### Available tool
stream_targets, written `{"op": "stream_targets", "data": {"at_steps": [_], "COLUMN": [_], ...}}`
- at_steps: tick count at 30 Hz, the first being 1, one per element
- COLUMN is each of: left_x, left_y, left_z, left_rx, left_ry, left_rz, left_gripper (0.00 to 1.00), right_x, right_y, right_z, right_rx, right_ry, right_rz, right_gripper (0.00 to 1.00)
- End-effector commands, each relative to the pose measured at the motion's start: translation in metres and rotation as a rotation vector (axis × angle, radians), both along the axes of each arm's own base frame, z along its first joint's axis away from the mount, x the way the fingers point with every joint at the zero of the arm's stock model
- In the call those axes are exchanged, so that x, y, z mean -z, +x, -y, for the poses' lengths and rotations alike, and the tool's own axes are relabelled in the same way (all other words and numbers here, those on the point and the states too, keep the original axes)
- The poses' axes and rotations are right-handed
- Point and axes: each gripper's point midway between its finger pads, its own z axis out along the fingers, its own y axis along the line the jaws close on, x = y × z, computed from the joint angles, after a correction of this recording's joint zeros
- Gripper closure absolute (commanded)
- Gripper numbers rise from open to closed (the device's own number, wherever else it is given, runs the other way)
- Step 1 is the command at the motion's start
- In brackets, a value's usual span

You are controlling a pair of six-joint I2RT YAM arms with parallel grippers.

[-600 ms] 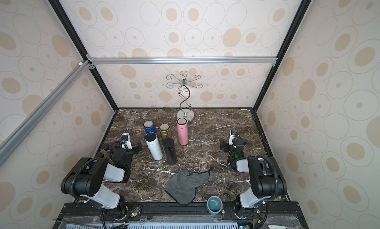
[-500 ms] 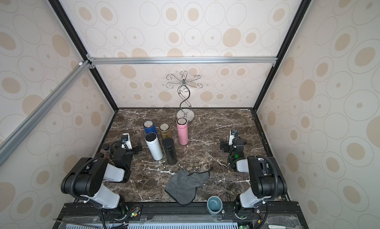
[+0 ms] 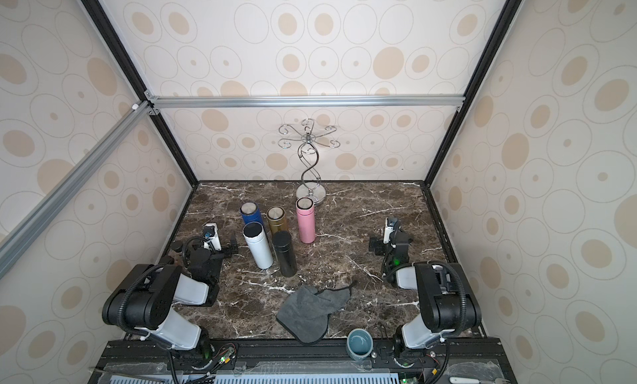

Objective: Wipe the surface of the thermos
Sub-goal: Pick up the thermos from the center of the board.

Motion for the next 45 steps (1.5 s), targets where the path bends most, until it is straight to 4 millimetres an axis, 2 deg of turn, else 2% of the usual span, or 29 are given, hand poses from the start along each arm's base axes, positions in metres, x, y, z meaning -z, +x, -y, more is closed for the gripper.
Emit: {"op": "stream_targets", "data": {"at_steps": [1, 34, 37, 41, 45], "left_x": [-0.007, -0.006, -0.008, -0.032, -0.066], "left_y": [0.001, 0.002, 0.0, -0.035, -0.057], "left_z": [-0.002, -0.003, -0.004, -0.043, -0.06], "left_rx": [-0.001, 0.01, 0.001, -0.24, -0.348], "left_ry": [-0.007, -0.02, -0.018, -0.085, -0.125], "left_rz": [0.023, 0.023, 0.032, 0.131, 0.225], "left_gripper": [0.0, 0.0, 0.0, 0.0, 0.0], "right_x": [-0.006, -0.006, -0.013, -0.035, -0.067], "right_y": [0.003, 0.002, 0.003, -0.004, -0.009], "right_z": [-0.001, 0.0, 0.003, 0.006, 0.026], "right_rx": [-0.009, -0.006, 0.01, 0.032, 0.205], "right_ry": [-0.016, -0.015, -0.019, -0.024, -0.043], "right_rz": [0.017, 0.016, 0.049, 0.04, 0.053], "right_gripper": [0.0, 0.0, 0.0, 0.0, 0.0]}}
